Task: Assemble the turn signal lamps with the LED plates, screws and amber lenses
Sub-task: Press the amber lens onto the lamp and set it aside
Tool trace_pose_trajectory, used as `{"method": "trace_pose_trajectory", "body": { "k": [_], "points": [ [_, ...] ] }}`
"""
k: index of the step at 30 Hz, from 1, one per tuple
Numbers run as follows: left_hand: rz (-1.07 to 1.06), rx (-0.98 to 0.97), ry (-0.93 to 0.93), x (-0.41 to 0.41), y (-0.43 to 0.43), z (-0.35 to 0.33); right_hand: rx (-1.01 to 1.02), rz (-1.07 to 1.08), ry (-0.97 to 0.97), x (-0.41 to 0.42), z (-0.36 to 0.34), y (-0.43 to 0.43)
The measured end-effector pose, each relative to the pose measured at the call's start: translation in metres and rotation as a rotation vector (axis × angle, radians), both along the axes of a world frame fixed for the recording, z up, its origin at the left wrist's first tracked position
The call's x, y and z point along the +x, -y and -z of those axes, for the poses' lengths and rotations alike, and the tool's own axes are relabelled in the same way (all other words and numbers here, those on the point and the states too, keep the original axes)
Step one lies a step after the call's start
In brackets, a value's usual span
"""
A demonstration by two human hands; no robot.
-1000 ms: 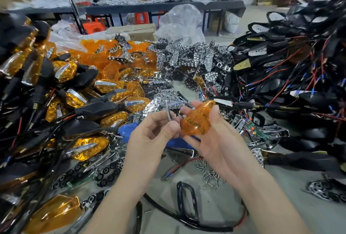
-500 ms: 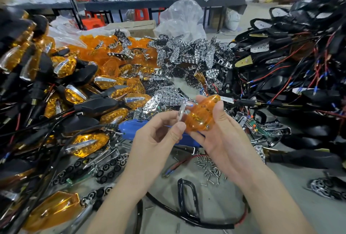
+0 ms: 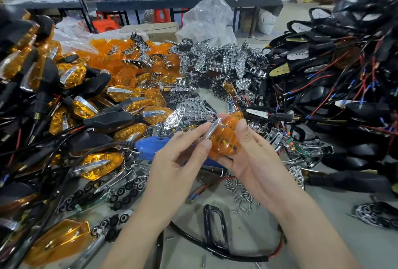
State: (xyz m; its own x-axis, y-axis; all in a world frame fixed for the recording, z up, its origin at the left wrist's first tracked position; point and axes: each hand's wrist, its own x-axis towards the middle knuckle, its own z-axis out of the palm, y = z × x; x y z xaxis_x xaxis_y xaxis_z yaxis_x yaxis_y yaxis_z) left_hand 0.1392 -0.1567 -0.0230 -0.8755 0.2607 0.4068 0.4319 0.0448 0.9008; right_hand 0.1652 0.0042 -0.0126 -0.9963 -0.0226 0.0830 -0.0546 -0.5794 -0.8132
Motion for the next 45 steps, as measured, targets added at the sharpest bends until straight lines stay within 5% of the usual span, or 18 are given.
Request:
{"method": "trace_pose_trajectory", "body": {
  "k": [14, 24, 45],
  "points": [
    [-0.024, -0.068, -0.059, 0.0, -0.002, 0.006, 0.049, 0.001, 0.009, 0.0, 0.003, 0.002],
    [-0.138, -0.381, -0.411, 0.006, -0.007, 0.009, 0.022, 0.016, 0.008, 0.002, 0.004, 0.008],
    [-0.172, -0.562, -0.645, 0.005, -0.005, 0.006, -0.2, 0.02, 0.234, -0.001, 0.001, 0.003]
  ]
}}
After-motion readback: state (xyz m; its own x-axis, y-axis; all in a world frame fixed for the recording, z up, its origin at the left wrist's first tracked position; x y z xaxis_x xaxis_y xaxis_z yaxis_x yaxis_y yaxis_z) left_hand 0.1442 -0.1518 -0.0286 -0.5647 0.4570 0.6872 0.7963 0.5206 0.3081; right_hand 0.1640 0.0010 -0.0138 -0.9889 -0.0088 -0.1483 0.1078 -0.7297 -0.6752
